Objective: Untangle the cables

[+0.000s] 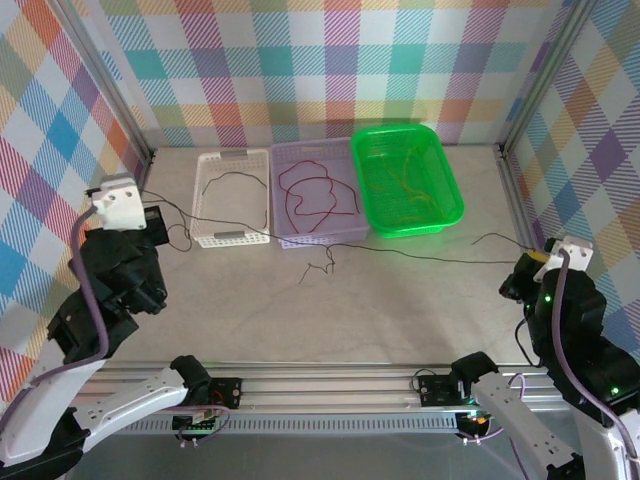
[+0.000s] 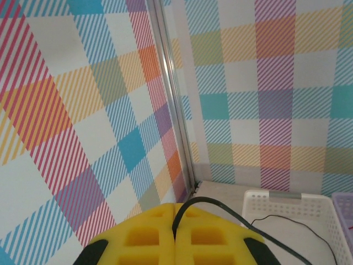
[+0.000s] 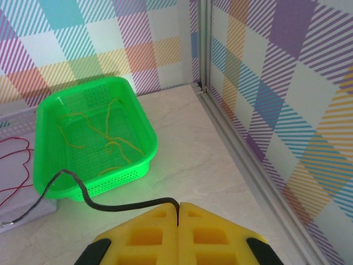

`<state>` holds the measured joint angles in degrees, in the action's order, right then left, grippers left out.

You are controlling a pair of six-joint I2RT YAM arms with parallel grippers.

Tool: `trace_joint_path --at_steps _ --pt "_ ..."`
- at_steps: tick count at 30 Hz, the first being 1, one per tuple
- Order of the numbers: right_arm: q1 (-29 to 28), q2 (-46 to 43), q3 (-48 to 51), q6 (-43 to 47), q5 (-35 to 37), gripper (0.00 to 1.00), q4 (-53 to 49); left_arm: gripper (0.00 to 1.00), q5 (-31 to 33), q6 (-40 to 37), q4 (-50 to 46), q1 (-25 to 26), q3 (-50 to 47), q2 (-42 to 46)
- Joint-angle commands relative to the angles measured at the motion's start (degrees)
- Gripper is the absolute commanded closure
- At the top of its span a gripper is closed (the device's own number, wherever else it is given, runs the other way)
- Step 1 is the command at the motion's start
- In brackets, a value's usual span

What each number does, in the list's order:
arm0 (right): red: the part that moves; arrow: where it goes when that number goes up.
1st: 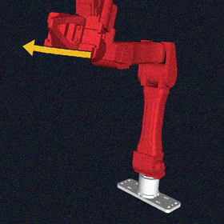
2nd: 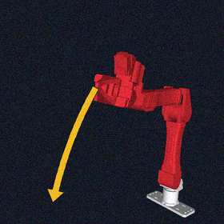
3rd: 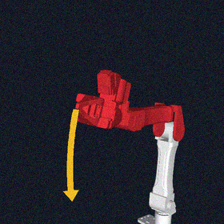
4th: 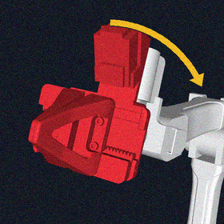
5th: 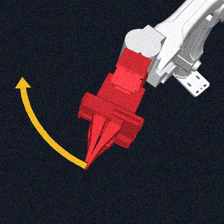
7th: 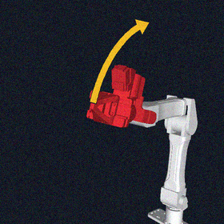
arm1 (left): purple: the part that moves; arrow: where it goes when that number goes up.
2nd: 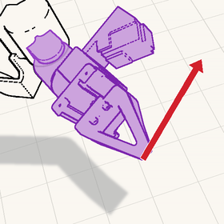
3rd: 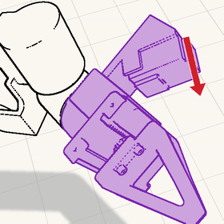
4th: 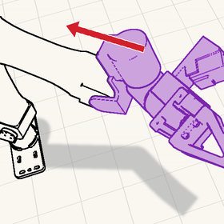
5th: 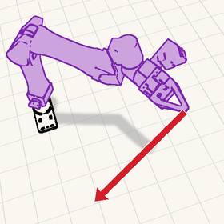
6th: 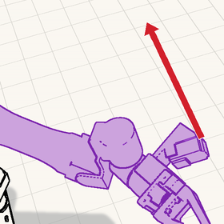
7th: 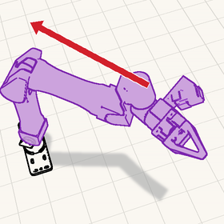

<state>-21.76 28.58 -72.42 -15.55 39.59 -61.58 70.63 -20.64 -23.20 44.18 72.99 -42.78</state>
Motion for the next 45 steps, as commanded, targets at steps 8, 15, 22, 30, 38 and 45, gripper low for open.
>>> trace_joint_path --at_steps 8,15,22,30,38,45 --pt "-5.9 -1.3 -19.0 2.2 7.6 1.00 -8.8 1.00 -1.9 4.8 -1.5 -3.8 -2.5 -4.6" --pt "-18.3 -3.1 -25.7 -3.3 11.1 1.00 -17.0 1.00 -4.9 11.1 -7.0 -6.2 0.0 -8.3" --pt "-18.5 -4.3 -23.5 -1.2 12.3 1.00 -14.6 1.00 -8.9 18.0 -13.1 -11.6 4.6 -13.5" --pt "-18.5 -0.9 -16.2 0.2 3.3 1.00 -11.6 1.00 -22.3 29.1 -15.4 -19.9 7.4 -21.3" --pt "-18.5 0.3 -8.5 -0.1 -4.4 1.00 -8.0 1.00 -29.4 31.8 -13.8 -23.2 10.5 -26.8" --pt "-18.5 2.1 -7.9 -0.2 -8.1 1.00 -5.0 1.00 -30.3 31.5 -12.6 -24.3 13.2 -30.2"
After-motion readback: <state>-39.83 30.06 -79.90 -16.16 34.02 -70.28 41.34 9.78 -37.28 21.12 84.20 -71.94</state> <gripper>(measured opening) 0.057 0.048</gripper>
